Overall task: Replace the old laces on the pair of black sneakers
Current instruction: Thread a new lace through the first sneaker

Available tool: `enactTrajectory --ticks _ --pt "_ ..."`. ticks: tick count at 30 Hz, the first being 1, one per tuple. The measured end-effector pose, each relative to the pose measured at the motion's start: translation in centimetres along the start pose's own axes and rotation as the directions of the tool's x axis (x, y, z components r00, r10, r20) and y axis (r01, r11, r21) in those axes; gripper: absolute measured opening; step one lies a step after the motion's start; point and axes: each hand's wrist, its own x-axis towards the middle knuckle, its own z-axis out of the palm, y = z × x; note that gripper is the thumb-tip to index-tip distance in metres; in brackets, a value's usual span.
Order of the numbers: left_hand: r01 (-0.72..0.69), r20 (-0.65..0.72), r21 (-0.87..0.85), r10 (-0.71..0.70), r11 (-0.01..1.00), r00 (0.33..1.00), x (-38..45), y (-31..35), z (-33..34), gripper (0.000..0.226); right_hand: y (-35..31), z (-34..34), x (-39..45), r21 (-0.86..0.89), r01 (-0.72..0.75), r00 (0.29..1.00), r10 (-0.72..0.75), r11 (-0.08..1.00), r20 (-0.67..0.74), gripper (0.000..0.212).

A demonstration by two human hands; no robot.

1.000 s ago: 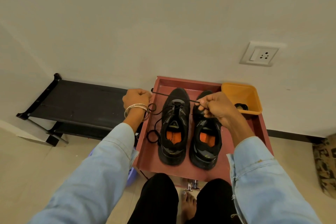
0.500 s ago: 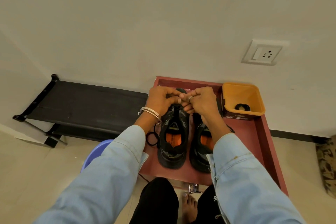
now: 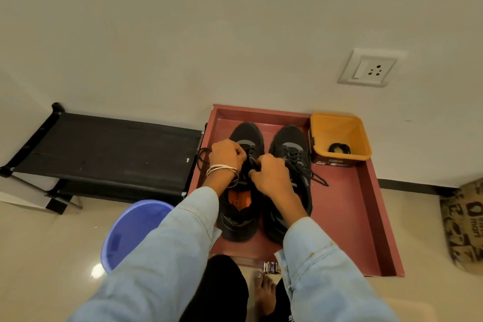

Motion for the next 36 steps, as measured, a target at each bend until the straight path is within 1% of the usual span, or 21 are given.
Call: enactTrajectory --ticks 4,6,8,9,11,14,16,21,25,28,29,30,32,34,36 --pt "0.020 0.040 0.098 -0.025 0.995 0.999 0.3 0.4 0.0 0.015 0.2 -0.2 0.0 0.037 -0.019 1.000 0.019 0.999 -0.010 0.019" --pt "-0.026 0.026 0.193 0.021 0.981 0.999 0.2 0.6 0.1 0.017 0.2 -0.2 0.0 0.036 -0.008 1.000 0.009 0.999 -0.020 0.016" --pt "-0.080 -0.012 0.312 0.088 0.947 0.996 -0.3 0.6 0.6 0.021 0.0 -0.3 -0.1 0.014 0.020 0.999 -0.020 1.000 -0.035 0.012" --pt "-0.094 -0.027 0.329 0.109 0.940 0.994 -0.6 0.4 0.9 0.022 -0.1 -0.3 -0.1 -0.001 0.035 0.999 -0.035 0.999 -0.038 0.011" --pt "-0.075 -0.053 0.249 0.091 0.966 0.994 -0.9 0.0 1.4 0.022 -0.2 -0.3 -0.2 -0.025 0.059 0.998 -0.060 0.998 -0.029 0.013" --pt "0.019 -0.096 0.011 -0.017 1.000 0.995 -0.8 -0.5 2.0 0.017 0.3 -0.3 -0.2 -0.019 0.078 0.997 -0.078 0.997 -0.008 0.015" --pt "0.060 -0.114 -0.103 -0.072 0.993 0.991 -0.9 -0.6 2.5 0.014 0.7 -0.3 -0.2 0.003 0.088 0.996 -0.088 0.996 0.004 0.014" --pt "0.112 -0.105 -0.271 -0.145 0.956 0.984 -1.0 -0.7 2.8 0.013 0.9 -0.2 -0.1 0.010 0.089 0.996 -0.089 0.996 0.009 0.012" --pt "0.151 -0.041 -0.377 -0.180 0.914 0.983 -0.7 -1.0 2.8 0.010 0.9 0.0 0.1 -0.015 0.087 0.996 -0.087 0.996 0.000 0.017" --pt "0.239 0.041 -0.441 -0.247 0.865 0.968 -0.3 -1.0 2.6 0.009 0.6 -0.1 0.3 -0.041 0.107 0.993 -0.104 0.993 0.061 0.022" --pt "0.285 0.073 -0.440 -0.282 0.852 0.957 -0.1 -0.9 2.6 0.006 0.6 -0.3 0.4 -0.024 0.114 0.989 -0.111 0.993 0.102 0.024" --pt "0.338 0.094 -0.434 -0.331 0.835 0.939 0.1 -0.8 2.7 0.009 0.7 -0.4 0.5 0.020 0.119 0.981 -0.121 0.993 0.150 0.026" --pt "0.418 0.115 -0.415 -0.409 0.808 0.905 0.8 -0.7 2.9 0.026 1.2 -0.9 0.8 0.155 0.102 0.965 -0.135 0.983 0.226 0.027" --pt "0.449 0.136 -0.405 -0.433 0.796 0.891 1.3 -0.8 2.9 0.030 1.7 -1.5 1.0 0.290 0.045 0.954 -0.127 0.956 0.271 0.031" --pt "0.439 0.154 -0.397 -0.413 0.806 0.898 1.5 -1.1 3.0 0.023 1.7 -1.6 1.3 0.368 -0.002 0.963 -0.096 0.930 0.250 0.039"
